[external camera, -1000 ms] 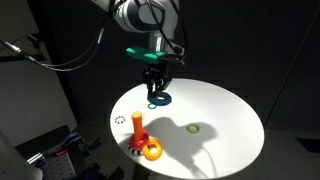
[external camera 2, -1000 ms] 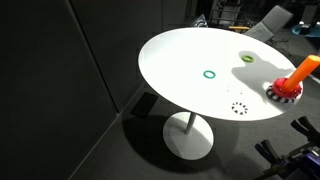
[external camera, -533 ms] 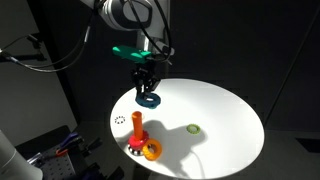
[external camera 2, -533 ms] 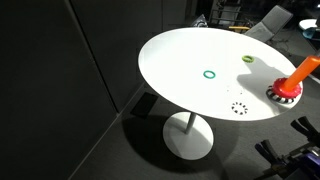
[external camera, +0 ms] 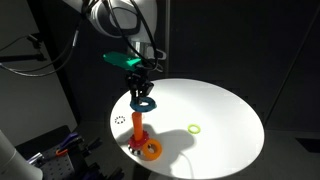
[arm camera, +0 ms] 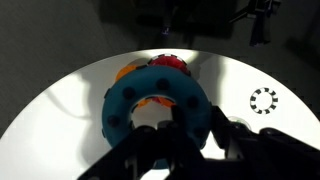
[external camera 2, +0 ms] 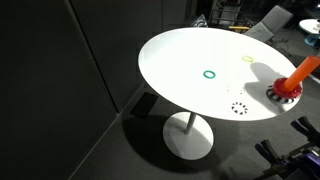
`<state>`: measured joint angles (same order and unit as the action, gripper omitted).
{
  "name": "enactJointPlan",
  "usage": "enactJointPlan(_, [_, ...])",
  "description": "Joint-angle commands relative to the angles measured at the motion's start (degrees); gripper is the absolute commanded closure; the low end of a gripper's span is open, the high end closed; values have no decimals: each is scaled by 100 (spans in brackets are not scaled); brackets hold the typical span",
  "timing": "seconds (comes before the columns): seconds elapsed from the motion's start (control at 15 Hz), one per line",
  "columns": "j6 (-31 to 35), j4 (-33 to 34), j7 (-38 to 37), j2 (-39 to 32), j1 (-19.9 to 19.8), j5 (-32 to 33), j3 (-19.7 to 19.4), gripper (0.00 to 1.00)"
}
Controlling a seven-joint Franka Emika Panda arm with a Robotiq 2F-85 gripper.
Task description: Place the blue ring on the stack
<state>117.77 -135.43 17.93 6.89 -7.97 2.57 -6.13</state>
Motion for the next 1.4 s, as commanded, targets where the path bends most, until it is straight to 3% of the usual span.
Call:
enactJointPlan(0.0, [322,-291,-67,186,80,84,-39,90])
enactJointPlan(0.73, [413,-604,-164,287,139,167,-14,90])
enactJointPlan(1.33, [876,-840,-257,287,124,314,-21,90])
